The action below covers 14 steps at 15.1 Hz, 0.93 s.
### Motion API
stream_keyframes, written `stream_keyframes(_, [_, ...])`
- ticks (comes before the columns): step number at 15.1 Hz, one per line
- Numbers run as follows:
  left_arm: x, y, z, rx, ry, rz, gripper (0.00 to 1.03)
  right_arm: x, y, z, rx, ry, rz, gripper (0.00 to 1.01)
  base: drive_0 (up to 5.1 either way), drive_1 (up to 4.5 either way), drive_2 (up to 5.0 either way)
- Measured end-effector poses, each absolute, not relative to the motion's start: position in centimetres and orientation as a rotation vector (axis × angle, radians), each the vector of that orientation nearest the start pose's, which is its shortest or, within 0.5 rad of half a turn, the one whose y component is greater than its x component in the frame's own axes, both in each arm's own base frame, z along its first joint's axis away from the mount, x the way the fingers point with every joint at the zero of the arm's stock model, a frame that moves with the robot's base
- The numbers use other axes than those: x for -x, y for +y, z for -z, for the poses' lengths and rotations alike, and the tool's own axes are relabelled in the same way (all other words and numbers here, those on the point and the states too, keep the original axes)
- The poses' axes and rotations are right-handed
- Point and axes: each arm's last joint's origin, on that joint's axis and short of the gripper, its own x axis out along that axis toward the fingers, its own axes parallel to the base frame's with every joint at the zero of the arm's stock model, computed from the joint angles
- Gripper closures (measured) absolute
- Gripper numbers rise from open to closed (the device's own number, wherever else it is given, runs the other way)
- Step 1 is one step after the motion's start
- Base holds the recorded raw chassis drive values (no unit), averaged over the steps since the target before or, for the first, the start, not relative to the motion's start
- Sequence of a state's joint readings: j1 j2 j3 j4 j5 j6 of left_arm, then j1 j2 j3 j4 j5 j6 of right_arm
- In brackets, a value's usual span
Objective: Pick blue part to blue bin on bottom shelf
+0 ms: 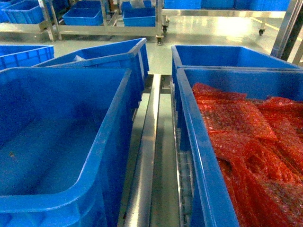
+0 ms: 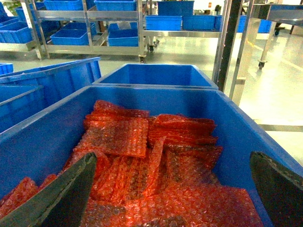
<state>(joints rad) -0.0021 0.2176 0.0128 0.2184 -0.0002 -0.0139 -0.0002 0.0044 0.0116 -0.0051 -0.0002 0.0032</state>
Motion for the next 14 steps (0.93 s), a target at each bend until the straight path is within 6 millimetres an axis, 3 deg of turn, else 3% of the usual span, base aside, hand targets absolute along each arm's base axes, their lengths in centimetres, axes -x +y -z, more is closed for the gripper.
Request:
stream_keyframes(4, [-10.1, 0.0, -16.4, 0.014, 0.045, 0.005, 1.01, -9.7, 0.0, -16.7, -0.004, -0.002, 0.000, 0.03, 0.0, 0.00, 0.0])
stream_keyframes(5, [-9.7, 0.0, -16.9, 0.013, -0.018, 0.003, 1.01, -9.7, 0.0, -16.7, -0.003, -0.002, 0.000, 0.03, 0.0, 0.00, 0.0])
stream_keyframes(9, [-9.8, 0.0, -16.7, 0.011, 0.002, 0.002, 1.01, -9.7, 0.0, -16.7, -0.003, -0.002, 0.000, 0.03, 0.0, 0.00, 0.0])
stream_keyframes(14, [-9.8, 0.0, -16.7, 0.011, 0.001, 0.002, 0.52, -9.7, 0.0, -16.7, -0.003, -0.002, 0.000, 0.03, 0.0, 0.00, 0.0])
